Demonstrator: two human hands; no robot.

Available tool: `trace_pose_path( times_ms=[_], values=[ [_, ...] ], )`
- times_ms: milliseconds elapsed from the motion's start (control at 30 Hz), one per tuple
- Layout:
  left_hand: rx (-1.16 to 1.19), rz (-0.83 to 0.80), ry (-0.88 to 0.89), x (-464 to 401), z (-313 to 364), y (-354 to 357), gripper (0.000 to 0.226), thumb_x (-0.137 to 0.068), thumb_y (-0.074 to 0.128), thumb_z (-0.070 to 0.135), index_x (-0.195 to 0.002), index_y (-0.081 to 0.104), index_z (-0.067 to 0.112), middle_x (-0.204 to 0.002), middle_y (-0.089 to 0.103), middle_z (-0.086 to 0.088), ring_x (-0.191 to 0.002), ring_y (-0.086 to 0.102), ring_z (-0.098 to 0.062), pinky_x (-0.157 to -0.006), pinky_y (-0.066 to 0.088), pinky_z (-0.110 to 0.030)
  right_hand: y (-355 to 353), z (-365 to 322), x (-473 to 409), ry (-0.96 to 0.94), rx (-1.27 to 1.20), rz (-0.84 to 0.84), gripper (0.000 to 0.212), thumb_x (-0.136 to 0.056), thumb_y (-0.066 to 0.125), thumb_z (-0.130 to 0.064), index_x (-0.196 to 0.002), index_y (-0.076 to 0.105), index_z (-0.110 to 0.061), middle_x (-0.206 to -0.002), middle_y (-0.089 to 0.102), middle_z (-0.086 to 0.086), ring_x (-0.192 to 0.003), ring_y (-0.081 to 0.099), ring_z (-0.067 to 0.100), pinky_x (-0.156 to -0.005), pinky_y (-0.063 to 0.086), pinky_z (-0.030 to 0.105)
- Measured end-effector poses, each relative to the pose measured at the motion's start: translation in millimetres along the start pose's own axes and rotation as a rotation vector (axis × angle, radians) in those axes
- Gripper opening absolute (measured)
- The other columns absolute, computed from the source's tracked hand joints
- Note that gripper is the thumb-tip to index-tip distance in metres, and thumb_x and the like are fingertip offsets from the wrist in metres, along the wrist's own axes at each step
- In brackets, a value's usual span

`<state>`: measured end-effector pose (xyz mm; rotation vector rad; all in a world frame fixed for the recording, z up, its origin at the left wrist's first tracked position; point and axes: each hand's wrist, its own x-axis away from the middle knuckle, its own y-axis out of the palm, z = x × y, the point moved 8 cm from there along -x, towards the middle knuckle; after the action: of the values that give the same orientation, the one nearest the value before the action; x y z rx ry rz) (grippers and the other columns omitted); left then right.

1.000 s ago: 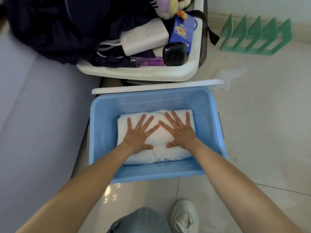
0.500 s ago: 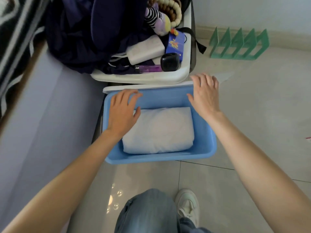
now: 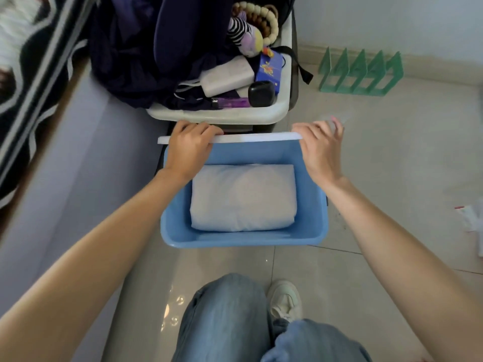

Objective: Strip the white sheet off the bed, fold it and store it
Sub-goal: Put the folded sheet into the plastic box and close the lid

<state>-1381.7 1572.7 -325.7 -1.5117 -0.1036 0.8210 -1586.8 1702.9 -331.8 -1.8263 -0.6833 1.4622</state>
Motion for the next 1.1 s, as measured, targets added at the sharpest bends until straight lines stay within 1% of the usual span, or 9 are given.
trace_pose_path(
  times_ms=[300, 433, 533, 633, 700, 767, 867, 967, 1100],
  values=[
    [0.031, -0.036, 0.113, 20.0, 29.2, -33.6, 0.033, -0.074, 0.040, -0.007, -0.098, 0.059, 0.005, -0.089, 0.061, -0.011, -0.080, 0.053, -0.027, -0.054, 0.041, -0.032, -40.3, -18.7, 13.5, -0.140, -0.114, -0.005, 0.042, -0.070, 0.051, 0.021, -0.097, 0.068, -0.006, -0.083, 0.066, 0.006, -0.085, 0.041, 0.023, -0.079, 0.034, 0.035],
    [0.055, -0.035, 0.103, 18.4, 33.5, -46.6, 0.031, -0.075, 0.042, -0.008, -0.100, 0.058, 0.003, -0.091, 0.060, -0.013, -0.080, 0.052, -0.028, -0.054, 0.042, -0.033, -63.0, -23.1, 3.6, -0.153, 0.002, 0.074, 0.040, -0.073, 0.053, 0.017, -0.094, 0.068, -0.013, -0.085, 0.066, 0.001, -0.088, 0.045, 0.022, -0.083, 0.036, 0.036],
    [0.115, -0.119, 0.146, 37.8, 42.6, -48.0, 0.028, -0.074, 0.053, -0.006, -0.099, 0.060, 0.004, -0.093, 0.062, -0.012, -0.082, 0.054, -0.028, -0.052, 0.045, -0.034, -64.5, -27.0, 30.8, -0.178, -0.017, -0.038, 0.029, -0.071, 0.051, 0.006, -0.089, 0.065, -0.011, -0.097, 0.066, 0.006, -0.098, 0.048, 0.026, -0.093, 0.038, 0.044],
    [0.183, -0.476, 0.105, 71.7, 52.8, -20.0, 0.039, -0.066, 0.064, 0.000, -0.102, 0.056, 0.012, -0.122, 0.052, -0.011, -0.114, 0.046, -0.031, -0.081, 0.048, -0.046, -40.4, -32.5, 80.2, -0.124, -0.057, -0.384, 0.023, -0.065, 0.054, -0.006, -0.088, 0.055, -0.009, -0.132, 0.052, 0.011, -0.128, 0.035, 0.034, -0.103, 0.027, 0.059],
    [0.155, -0.770, 0.050, 101.2, 54.9, 6.7, 0.043, -0.066, 0.067, 0.008, -0.103, 0.046, 0.020, -0.149, 0.023, -0.008, -0.140, 0.014, -0.029, -0.105, 0.027, -0.055, -24.8, -35.4, 111.5, -0.064, -0.083, -0.594, 0.031, -0.064, 0.057, -0.007, -0.094, 0.050, -0.011, -0.146, 0.037, 0.011, -0.137, 0.021, 0.041, -0.105, 0.019, 0.064],
    [0.117, -0.956, 0.040, 124.1, 55.8, 27.1, 0.047, -0.068, 0.067, 0.015, -0.103, 0.036, 0.025, -0.157, -0.004, -0.003, -0.143, -0.011, -0.029, -0.110, 0.008, -0.061, -15.8, -37.8, 131.4, -0.024, -0.078, -0.737, 0.053, -0.064, 0.059, -0.006, -0.114, 0.046, -0.017, -0.152, 0.027, 0.009, -0.138, 0.016, 0.044, -0.106, 0.014, 0.065],
    [0.081, -1.023, 0.063, 140.2, 57.8, 43.5, 0.065, -0.070, 0.069, 0.034, -0.122, 0.029, 0.032, -0.157, -0.012, 0.000, -0.143, -0.016, -0.028, -0.110, 0.000, -0.063, -7.1, -39.5, 150.1, -0.047, 0.020, -0.860, 0.086, -0.068, 0.060, -0.012, -0.145, 0.025, -0.031, -0.155, 0.019, 0.004, -0.138, 0.014, 0.045, -0.109, 0.008, 0.065],
    [0.102, -1.004, -0.001, 145.3, 63.4, 49.9, 0.095, -0.069, 0.057, 0.072, -0.143, 0.006, 0.043, -0.157, -0.011, 0.003, -0.143, -0.012, -0.023, -0.111, -0.004, -0.062, -5.0, -42.2, 165.4, -0.094, 0.050, -0.851, 0.089, -0.065, 0.065, -0.012, -0.144, 0.029, -0.034, -0.154, 0.024, 0.003, -0.137, 0.016, 0.048, -0.107, 0.009, 0.068],
    [0.114, -0.871, -0.096, 128.7, 74.9, 60.6, 0.084, -0.075, 0.039, 0.077, -0.145, 0.005, 0.045, -0.158, -0.009, 0.001, -0.143, -0.017, -0.021, -0.110, -0.006, -0.063, -3.5, -43.8, 181.1, -0.075, 0.038, -0.871, 0.089, -0.062, 0.066, -0.015, -0.142, 0.032, -0.035, -0.153, 0.026, 0.003, -0.137, 0.018, 0.047, -0.106, 0.011, 0.067]
  ],
)
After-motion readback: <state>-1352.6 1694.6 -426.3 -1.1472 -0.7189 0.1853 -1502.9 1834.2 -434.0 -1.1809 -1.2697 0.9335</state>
